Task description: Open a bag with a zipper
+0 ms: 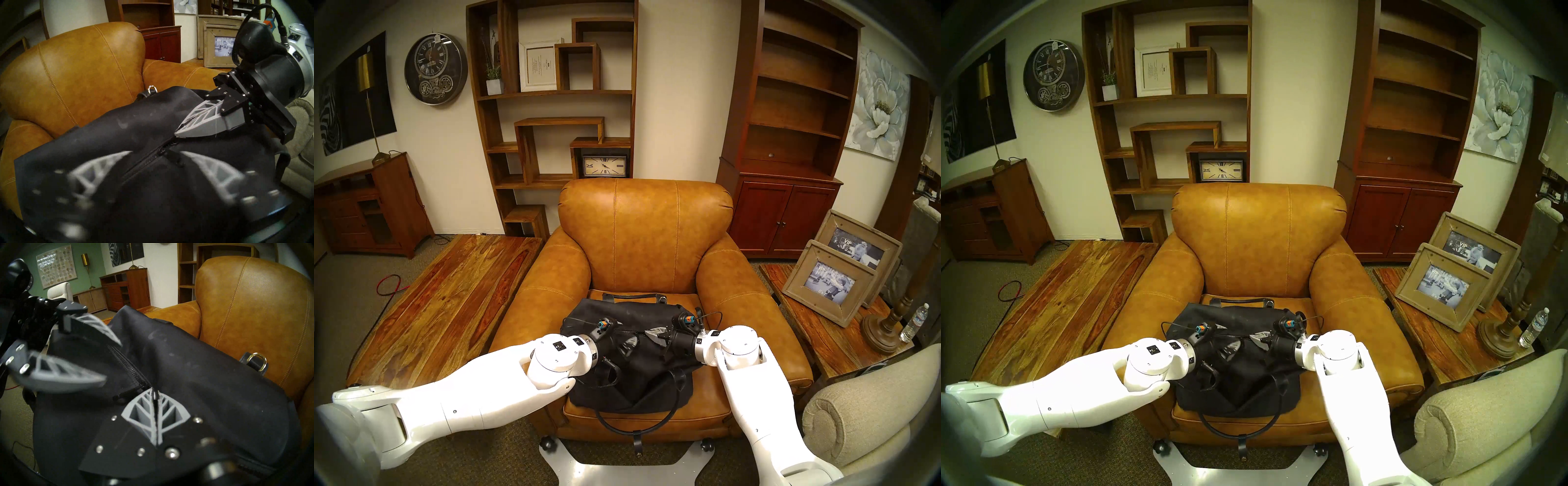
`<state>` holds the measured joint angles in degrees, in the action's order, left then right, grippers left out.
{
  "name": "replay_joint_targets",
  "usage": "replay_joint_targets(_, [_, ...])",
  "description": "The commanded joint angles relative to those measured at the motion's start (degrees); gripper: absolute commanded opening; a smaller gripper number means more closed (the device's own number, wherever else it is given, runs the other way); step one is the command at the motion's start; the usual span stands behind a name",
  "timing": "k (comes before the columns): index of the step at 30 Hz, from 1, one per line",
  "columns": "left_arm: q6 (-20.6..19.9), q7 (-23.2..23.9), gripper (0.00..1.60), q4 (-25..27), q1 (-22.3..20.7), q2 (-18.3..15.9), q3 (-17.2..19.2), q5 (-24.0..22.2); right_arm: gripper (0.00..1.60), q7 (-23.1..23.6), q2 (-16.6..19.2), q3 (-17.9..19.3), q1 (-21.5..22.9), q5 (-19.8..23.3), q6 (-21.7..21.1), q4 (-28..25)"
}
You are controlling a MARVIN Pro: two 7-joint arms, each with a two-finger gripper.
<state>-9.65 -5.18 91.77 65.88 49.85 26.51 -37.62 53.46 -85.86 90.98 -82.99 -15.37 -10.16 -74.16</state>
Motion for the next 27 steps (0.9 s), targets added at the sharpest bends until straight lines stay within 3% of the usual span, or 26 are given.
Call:
replay_joint_targets(1, [0.4,-0.4,1.60,1.9,-0.3,1.2,-1.3,2.1,0.00,-0.2,-0.1,0.1,0.9,0.0,0.0,-0.7])
replay_joint_targets(14, [-1.6,-6.0,1.60,-3.0,-2.1,5.7,-4.0,6.9,0.00,0.2,0.1,0.1,0.5,0.3,-0.3,-1.6])
replay_joint_targets(22, [-1.9,-7.7,1.60,-4.1,-2.4,6.0,-3.9,7.4,0.00,0.3,0.2,0.1,0.2,0.3,-0.4,-2.1])
replay_joint_targets(25, [-1.9,-8.0,1.46,-3.8,-2.4,5.6,-3.7,7.5,0.00,0.5,0.3,0.1,0.3,0.2,-0.5,-2.0])
replay_joint_targets(26, [-2.0,-8.0,1.03,-3.2,-2.3,5.1,-3.4,7.3,0.00,0.5,0.3,0.1,0.3,0.2,-0.5,-2.0])
replay_joint_targets(27, [-2.1,-8.0,0.93,-2.9,-2.2,4.8,-3.2,7.2,0.00,0.5,0.3,0.1,0.3,0.2,-0.5,-2.0])
